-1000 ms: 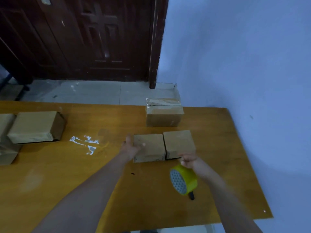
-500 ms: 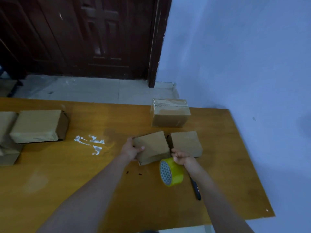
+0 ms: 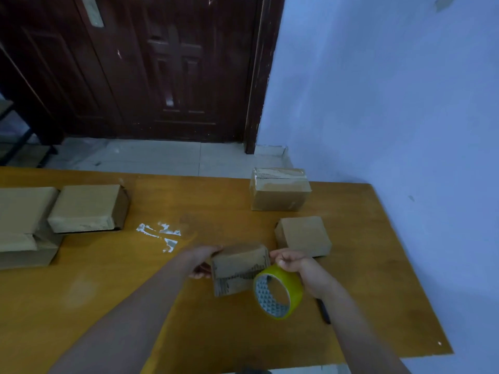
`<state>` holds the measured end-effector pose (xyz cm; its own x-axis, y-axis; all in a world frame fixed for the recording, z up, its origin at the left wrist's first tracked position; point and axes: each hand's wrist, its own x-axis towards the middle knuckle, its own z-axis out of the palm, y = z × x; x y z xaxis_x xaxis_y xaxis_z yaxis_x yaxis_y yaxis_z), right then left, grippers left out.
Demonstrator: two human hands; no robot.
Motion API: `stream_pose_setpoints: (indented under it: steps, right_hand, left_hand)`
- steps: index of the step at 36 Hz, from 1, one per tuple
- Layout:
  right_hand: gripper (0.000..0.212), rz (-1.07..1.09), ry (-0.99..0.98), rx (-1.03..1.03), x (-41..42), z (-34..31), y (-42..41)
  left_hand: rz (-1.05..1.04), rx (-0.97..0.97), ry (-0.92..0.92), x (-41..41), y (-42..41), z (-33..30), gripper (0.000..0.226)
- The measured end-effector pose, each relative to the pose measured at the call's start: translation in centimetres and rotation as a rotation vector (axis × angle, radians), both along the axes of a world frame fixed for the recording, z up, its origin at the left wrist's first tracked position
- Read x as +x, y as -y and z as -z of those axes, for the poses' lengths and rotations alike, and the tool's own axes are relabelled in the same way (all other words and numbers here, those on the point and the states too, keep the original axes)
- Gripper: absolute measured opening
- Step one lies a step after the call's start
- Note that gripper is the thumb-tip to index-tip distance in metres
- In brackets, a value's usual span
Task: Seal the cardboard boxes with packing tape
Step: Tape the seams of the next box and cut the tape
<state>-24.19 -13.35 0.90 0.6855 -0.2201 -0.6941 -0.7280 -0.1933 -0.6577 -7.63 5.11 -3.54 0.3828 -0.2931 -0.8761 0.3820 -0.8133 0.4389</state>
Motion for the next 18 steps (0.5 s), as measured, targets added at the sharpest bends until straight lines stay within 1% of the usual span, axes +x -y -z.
stream_pose_setpoints:
  steps: [2,3,5,7,9,11,13,16,18]
  right_hand:
    - [0.028,0.076,-0.002,0.029,-0.4,0.2,0.2]
    - [0.031,0.159,-0.006,0.075,-0.7,0.3,0.1]
    - [0.026,0.316,-0.022,0.16,-1.2,0.5,0.1]
    - [0.019,0.428,-0.053,0.232,-1.2,0.8,0.5]
    - [0.021,0.512,-0.069,0.268,-0.8,1.2,0.8]
    - [0.028,0.573,-0.082,0.296,-0.2,1.5,0.9]
    - [0.031,0.616,-0.083,0.323,0.3,1.5,0.7]
    - [0.027,0.658,-0.045,0.371,0.8,1.2,0.8]
    - [0.028,0.658,-0.021,0.37,0.9,1.4,1.3]
  left_hand:
    - [0.052,0.064,-0.049,-0.1,0.1,0.2,0.041]
    - [0.058,0.087,-0.073,-0.2,0.3,0.5,0.04]
    - [0.028,0.117,-0.097,-0.5,0.5,0.9,0.041]
    - [-0.035,0.127,-0.095,-0.6,0.8,1.2,0.052]
    - [-0.085,0.132,-0.078,-0.6,1.2,1.6,0.063]
    - [-0.105,0.127,-0.049,-0.7,1.5,1.6,0.068]
    - [-0.101,0.096,-0.001,-0.9,1.9,1.7,0.068]
    - [-0.128,0.0,0.08,-1.0,2.2,1.5,0.06]
    - [-0.134,-0.038,0.096,-0.8,2.2,1.4,0.06]
